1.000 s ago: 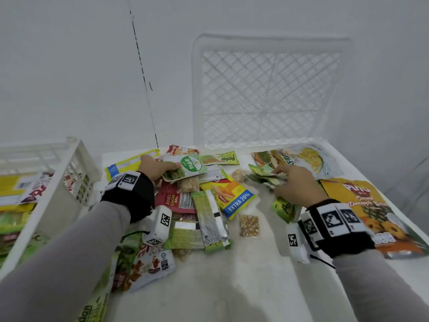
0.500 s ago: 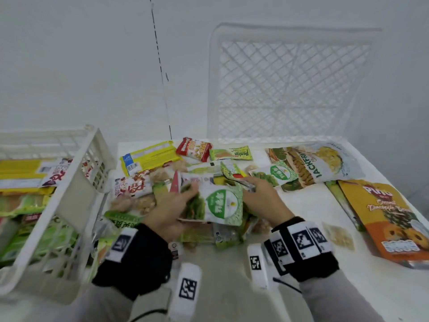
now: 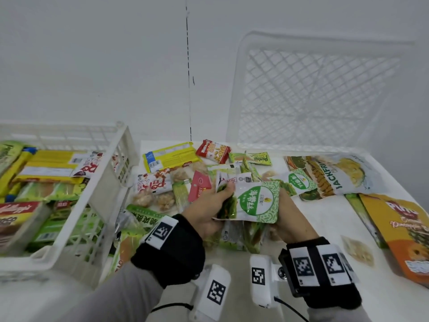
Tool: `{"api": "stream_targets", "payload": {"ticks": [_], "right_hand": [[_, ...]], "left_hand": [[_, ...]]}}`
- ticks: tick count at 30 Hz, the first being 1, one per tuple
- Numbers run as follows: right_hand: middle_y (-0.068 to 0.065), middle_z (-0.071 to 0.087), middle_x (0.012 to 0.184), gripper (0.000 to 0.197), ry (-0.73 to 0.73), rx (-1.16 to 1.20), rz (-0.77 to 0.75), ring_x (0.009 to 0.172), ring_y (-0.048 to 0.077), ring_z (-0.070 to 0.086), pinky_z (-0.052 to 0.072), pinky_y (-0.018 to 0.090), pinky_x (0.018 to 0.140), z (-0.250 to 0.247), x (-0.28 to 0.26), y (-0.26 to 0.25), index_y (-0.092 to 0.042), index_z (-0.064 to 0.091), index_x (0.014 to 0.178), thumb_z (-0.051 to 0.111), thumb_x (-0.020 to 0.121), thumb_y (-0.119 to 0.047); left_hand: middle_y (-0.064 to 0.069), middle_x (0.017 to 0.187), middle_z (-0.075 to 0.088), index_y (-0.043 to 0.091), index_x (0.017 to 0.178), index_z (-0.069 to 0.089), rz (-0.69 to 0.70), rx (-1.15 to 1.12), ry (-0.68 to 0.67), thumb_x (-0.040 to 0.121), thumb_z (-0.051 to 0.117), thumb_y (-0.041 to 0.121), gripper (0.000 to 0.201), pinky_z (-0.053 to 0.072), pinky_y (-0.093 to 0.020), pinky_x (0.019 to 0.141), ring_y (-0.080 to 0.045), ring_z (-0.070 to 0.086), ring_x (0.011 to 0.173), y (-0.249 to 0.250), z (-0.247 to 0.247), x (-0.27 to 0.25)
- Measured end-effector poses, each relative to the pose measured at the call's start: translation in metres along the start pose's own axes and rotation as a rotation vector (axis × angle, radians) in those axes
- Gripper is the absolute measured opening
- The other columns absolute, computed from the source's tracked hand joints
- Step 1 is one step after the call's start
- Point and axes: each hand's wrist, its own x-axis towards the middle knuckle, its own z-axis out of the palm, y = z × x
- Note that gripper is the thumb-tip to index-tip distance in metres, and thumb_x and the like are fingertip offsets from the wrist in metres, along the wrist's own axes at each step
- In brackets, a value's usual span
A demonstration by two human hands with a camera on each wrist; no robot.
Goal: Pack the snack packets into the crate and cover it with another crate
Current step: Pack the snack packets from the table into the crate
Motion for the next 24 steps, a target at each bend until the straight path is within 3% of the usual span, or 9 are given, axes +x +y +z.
{"api": "stream_targets", "payload": {"ticks": [3,7,9,13,16,18,22,24], "right_hand": [[0.017,0.068,0.112,0.034,-0.001,0.009,-0.1,0.1,0.029,0.066,0.056,0.039,0.083,0.012,-0.01,-0.019,-0.001,0.058,0.122,0.044,0.095,-0.015],[0.016,0.067,0.114,0.04,-0.075,0.022,-0.217,0.104,0.029,0.065,0.053,0.044,0.09,0.036,-0.02,-0.045,-0.006,0.059,0.119,0.05,0.084,-0.022],[0.014,0.067,0.114,0.043,-0.137,0.071,-0.256,0.104,0.026,0.065,0.054,0.039,0.088,0.052,-0.023,-0.055,-0.006,0.059,0.118,0.05,0.08,-0.024],[0.013,0.068,0.113,0.042,-0.197,0.09,-0.282,0.103,0.025,0.066,0.055,0.037,0.087,0.096,-0.021,-0.066,-0.007,0.06,0.118,0.048,0.082,-0.025],[0.004,0.074,0.096,0.031,-0.243,0.128,-0.258,0.088,0.015,0.071,0.058,0.025,0.069,0.138,-0.013,-0.072,-0.018,0.073,0.095,0.053,0.073,-0.027],[0.004,0.074,0.096,0.031,-0.309,0.147,-0.248,0.089,0.015,0.071,0.057,0.022,0.068,0.169,-0.009,-0.077,-0.017,0.073,0.095,0.057,0.07,-0.027],[0.011,0.069,0.113,0.03,-0.395,0.062,-0.212,0.105,0.028,0.065,0.054,0.041,0.089,0.244,0.008,-0.084,-0.011,0.065,0.115,0.058,0.086,-0.017],[0.017,0.066,0.116,0.034,-0.359,0.061,-0.155,0.109,0.034,0.062,0.047,0.051,0.097,0.284,0.021,-0.083,-0.005,0.057,0.124,0.055,0.092,-0.014]], "left_hand": [[-0.022,0.123,0.06,0.0,0.12,0.057,0.048,0.088,-0.013,0.092,0.056,0.027,0.039,0.053,-0.047,0.082,-0.032,0.064,0.098,0.019,0.005,-0.017],[-0.017,0.104,0.067,0.004,0.111,0.061,0.096,0.147,-0.047,0.092,0.055,0.03,0.033,0.058,-0.044,0.067,-0.026,0.069,0.078,0.053,0.002,-0.046],[-0.017,0.102,0.067,0.005,0.107,0.061,0.134,0.16,-0.05,0.093,0.053,0.028,0.029,0.057,-0.044,0.067,-0.025,0.068,0.076,0.069,-0.005,-0.061],[-0.02,0.119,0.063,0.003,0.119,0.058,0.194,0.186,-0.028,0.093,0.053,0.03,0.038,0.054,-0.049,0.079,-0.03,0.065,0.092,0.095,-0.032,-0.088],[-0.017,0.106,0.068,0.005,0.111,0.062,0.227,0.187,-0.029,0.093,0.052,0.03,0.032,0.057,-0.044,0.071,-0.027,0.068,0.081,0.117,-0.068,-0.107],[-0.013,0.098,0.069,0.007,0.107,0.062,0.25,0.19,-0.046,0.095,0.05,0.03,0.029,0.057,-0.042,0.068,-0.023,0.069,0.074,0.134,-0.095,-0.12],[-0.013,0.107,0.069,0.007,0.117,0.059,0.309,0.225,-0.025,0.095,0.048,0.03,0.033,0.057,-0.047,0.072,-0.023,0.069,0.083,0.173,-0.16,-0.145],[-0.01,0.101,0.071,0.009,0.112,0.061,0.331,0.26,-0.007,0.094,0.049,0.031,0.03,0.058,-0.044,0.07,-0.022,0.071,0.083,0.193,-0.196,-0.156]]}}
